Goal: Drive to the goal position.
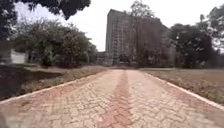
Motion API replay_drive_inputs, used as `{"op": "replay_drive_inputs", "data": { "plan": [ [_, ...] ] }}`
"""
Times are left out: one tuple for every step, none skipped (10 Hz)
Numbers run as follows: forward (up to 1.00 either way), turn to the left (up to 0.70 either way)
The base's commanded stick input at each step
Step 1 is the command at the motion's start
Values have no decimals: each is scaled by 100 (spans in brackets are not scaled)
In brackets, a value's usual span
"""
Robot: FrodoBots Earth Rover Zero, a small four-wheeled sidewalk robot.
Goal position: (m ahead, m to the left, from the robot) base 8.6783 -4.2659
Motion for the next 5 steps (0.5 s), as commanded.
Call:
{"op": "replay_drive_inputs", "data": {
  "plan": [
    [70,0],
    [70,0],
    [70,0],
    [70,0],
    [70,0]
  ]
}}
